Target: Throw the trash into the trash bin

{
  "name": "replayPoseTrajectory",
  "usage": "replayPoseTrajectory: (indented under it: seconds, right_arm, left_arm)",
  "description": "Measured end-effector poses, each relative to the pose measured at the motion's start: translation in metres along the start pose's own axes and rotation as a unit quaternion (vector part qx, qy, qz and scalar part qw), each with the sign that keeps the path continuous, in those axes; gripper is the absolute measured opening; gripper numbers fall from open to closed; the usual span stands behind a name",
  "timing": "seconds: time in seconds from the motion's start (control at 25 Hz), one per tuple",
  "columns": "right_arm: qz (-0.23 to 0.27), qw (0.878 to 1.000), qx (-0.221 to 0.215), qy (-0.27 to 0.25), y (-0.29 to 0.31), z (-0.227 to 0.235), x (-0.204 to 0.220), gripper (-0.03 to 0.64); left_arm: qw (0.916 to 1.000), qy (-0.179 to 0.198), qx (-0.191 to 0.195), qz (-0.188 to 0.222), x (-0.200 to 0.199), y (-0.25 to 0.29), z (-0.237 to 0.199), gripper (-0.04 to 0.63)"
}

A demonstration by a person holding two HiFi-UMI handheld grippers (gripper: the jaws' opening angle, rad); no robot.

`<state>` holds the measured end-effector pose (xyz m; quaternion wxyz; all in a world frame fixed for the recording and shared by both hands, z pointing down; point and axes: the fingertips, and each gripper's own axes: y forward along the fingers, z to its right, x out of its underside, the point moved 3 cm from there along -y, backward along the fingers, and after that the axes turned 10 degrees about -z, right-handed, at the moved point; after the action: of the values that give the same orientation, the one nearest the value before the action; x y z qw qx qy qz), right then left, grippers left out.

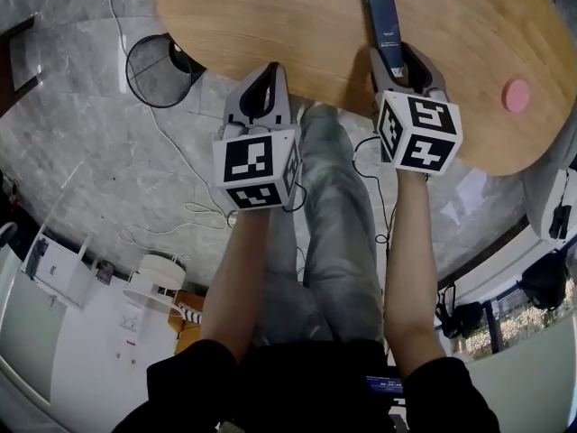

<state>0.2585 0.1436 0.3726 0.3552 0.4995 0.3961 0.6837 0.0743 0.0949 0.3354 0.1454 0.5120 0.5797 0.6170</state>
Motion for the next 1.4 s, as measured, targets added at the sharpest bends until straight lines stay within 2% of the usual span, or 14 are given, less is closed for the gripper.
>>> replayPoseTrajectory:
  seconds: [0.36,0.6,0.76,0.88,1.2,1.4]
  right_arm:
    - [0.023,0.997,-0.052,-0.046,0.003,-0.071,-0.03,0.187]
    - [0.032,0.99,-0.099,-0.094,0.011,-0.141,-0.058,0.184]
    - [0.027,0.982,-0.129,-0.137,0.029,-0.197,-0.072,0.184]
    - [0.017,0.972,-0.154,-0.175,0.042,-0.239,-0.078,0.184]
    - [-0.018,0.937,-0.212,-0.277,0.075,-0.351,-0.071,0.184]
    - [-0.061,0.919,-0.261,-0.289,0.1,-0.415,-0.057,0.184]
  left_arm:
    - [0.9973,-0.061,-0.038,0.017,0.018,-0.026,-0.062,0.006]
    - [0.9888,-0.124,-0.075,0.032,0.036,-0.049,-0.117,0.006]
    - [0.9778,-0.175,-0.109,0.039,0.055,-0.064,-0.168,0.006]
    - [0.9658,-0.221,-0.129,0.046,0.071,-0.078,-0.2,0.006]
    - [0.9353,-0.307,-0.166,0.06,0.116,-0.106,-0.263,0.006]
    - [0.9165,-0.347,-0.187,0.066,0.142,-0.123,-0.305,0.006]
